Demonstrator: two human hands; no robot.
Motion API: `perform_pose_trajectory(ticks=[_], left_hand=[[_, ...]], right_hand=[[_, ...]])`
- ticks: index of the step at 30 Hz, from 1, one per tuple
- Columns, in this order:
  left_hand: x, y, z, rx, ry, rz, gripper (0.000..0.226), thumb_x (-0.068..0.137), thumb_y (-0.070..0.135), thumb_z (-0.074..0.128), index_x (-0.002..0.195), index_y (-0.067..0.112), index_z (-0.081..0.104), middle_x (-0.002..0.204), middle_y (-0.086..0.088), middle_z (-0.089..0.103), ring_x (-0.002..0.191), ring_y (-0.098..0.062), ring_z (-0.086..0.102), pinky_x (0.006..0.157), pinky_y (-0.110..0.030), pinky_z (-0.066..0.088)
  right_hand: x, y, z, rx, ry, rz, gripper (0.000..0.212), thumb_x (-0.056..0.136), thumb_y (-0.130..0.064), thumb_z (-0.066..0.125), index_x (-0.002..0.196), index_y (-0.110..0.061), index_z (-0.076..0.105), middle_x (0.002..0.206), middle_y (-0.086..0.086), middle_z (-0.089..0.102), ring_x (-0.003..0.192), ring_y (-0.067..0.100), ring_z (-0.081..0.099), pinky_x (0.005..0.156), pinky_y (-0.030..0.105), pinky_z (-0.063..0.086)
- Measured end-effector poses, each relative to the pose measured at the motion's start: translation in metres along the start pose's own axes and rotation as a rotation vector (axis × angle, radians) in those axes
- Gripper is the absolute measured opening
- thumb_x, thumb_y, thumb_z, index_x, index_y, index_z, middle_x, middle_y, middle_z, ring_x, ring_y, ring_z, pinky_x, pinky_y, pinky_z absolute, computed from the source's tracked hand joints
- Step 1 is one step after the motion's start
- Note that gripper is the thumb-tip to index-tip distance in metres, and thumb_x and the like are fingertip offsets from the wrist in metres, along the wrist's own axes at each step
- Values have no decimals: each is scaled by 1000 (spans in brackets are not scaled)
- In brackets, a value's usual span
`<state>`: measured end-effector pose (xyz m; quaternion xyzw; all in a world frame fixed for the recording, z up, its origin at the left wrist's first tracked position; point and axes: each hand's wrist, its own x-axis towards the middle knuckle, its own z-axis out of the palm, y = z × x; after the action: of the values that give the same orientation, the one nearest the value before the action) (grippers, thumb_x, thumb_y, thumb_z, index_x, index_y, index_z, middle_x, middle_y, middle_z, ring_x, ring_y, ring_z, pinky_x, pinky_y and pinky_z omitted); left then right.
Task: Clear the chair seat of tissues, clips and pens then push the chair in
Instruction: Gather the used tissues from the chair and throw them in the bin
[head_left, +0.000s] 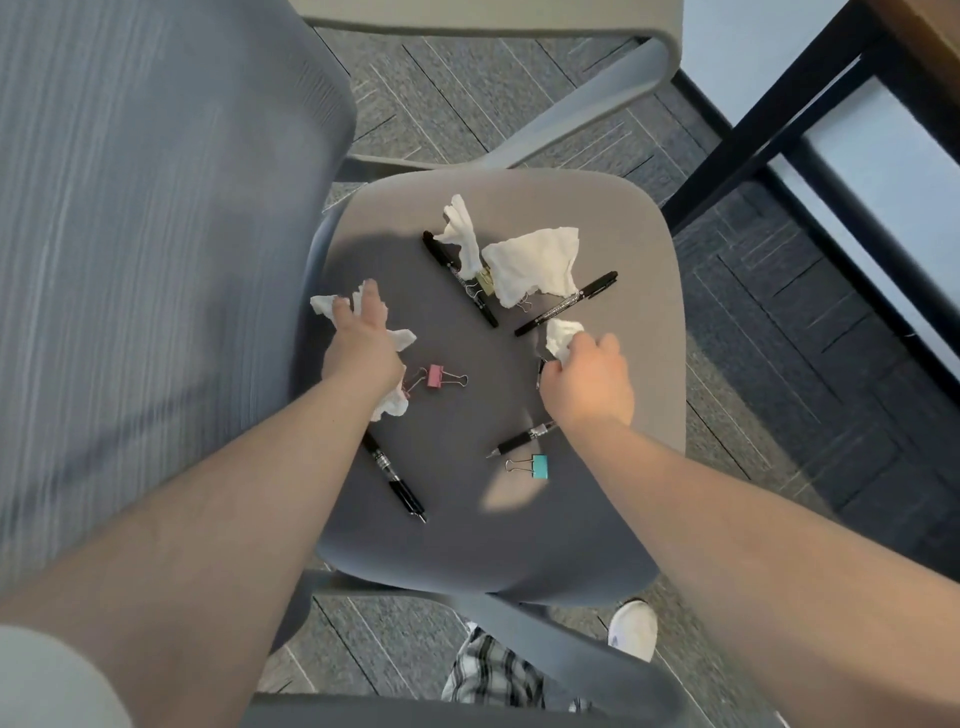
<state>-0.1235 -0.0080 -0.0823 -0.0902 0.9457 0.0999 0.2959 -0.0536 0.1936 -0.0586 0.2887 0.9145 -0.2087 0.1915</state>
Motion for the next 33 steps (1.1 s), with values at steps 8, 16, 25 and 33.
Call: perform_pose_trajectory(ticks=[8,16,25,33], left_hand=[[-2,5,-11,-49,224,98,33,84,6,49,117,3,50,126,-17,46,105,-39,53,71,-39,38],[16,53,-36,-60,189,298,43,85,17,45,127,15,37,118,-10,58,98,-34,56,69,-35,36],[46,89,-32,59,-23,376,61,91,21,45,145,33,22,132,-10,53,107,-31,55,76,-39,42],[40,88,-27,33,122,337,30,94,29,48,116,9,50,119,-13,57,107,-35,55,73,-36,37]], right_hand=[[17,-16,-7,25,159,-275,24,90,-22,52,90,2,54,108,16,49,102,36,47,59,33,34],[52,-46,-12,-34,72,-337,11,87,-15,53,82,-8,46,113,12,49,104,33,46,64,36,36],[78,-46,0,-105,-34,-321,19,86,-11,51,103,-3,54,113,18,56,110,36,48,69,34,37],[70,-38,-1,44,72,-312,21,87,-21,51,96,-3,56,106,19,57,103,36,53,73,35,40]])
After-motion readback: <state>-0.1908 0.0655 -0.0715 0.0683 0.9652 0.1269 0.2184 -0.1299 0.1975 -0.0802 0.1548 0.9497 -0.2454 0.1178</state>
